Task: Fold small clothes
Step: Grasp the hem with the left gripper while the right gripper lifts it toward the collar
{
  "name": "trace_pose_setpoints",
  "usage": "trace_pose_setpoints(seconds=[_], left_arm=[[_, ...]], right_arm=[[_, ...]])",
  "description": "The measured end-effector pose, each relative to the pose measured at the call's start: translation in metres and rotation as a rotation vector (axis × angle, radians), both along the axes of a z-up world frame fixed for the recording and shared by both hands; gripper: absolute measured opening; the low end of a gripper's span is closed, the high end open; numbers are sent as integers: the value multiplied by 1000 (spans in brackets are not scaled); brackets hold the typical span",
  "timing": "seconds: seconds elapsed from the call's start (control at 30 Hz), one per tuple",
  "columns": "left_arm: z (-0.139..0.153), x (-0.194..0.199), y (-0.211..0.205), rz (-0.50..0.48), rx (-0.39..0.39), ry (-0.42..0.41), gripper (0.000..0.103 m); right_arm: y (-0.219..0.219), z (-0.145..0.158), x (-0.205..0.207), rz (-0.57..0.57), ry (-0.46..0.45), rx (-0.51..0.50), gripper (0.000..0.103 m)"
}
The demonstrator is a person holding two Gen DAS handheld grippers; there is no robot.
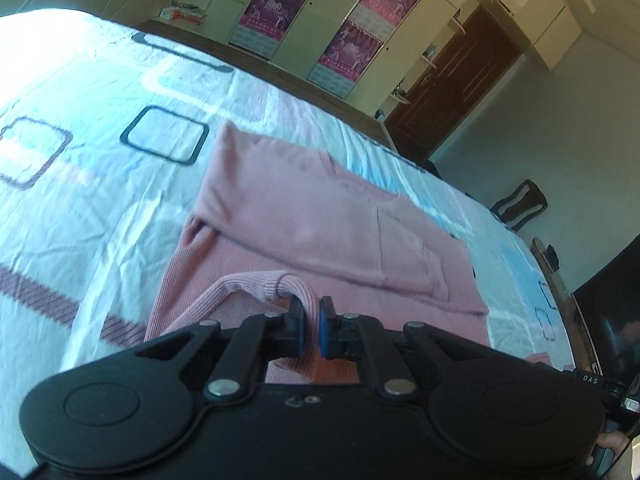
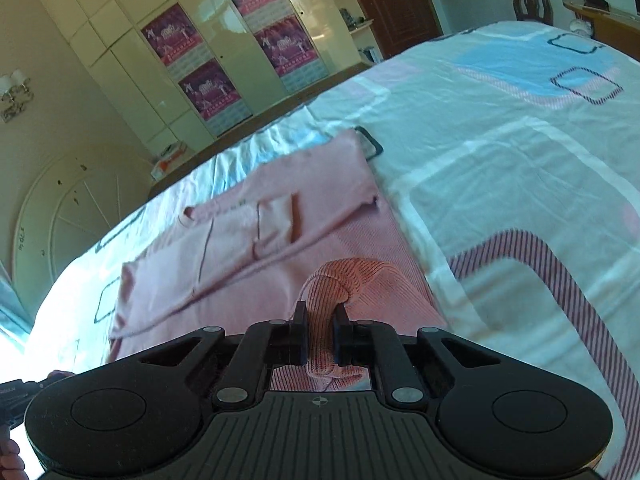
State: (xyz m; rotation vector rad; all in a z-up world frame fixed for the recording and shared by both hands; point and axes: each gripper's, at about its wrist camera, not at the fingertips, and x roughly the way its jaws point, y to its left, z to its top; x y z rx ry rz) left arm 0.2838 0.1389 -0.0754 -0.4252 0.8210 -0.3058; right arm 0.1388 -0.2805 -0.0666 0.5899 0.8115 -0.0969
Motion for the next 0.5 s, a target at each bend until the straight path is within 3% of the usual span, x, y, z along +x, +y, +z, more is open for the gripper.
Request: trace_pose_setpoints(seconds=[0.23,0.37,0.5], left_arm=[[9,108,-18,65,4,-63,6],[-7,166,-22,137,3,-33,6],[-31,209,-28,166,74,12,6]], right_arm=[[-31,-8,118,-70,-49,48,10],[-42,-30,179,-81,-5,73,10],[-55,-64,221,-108,65,143,10]])
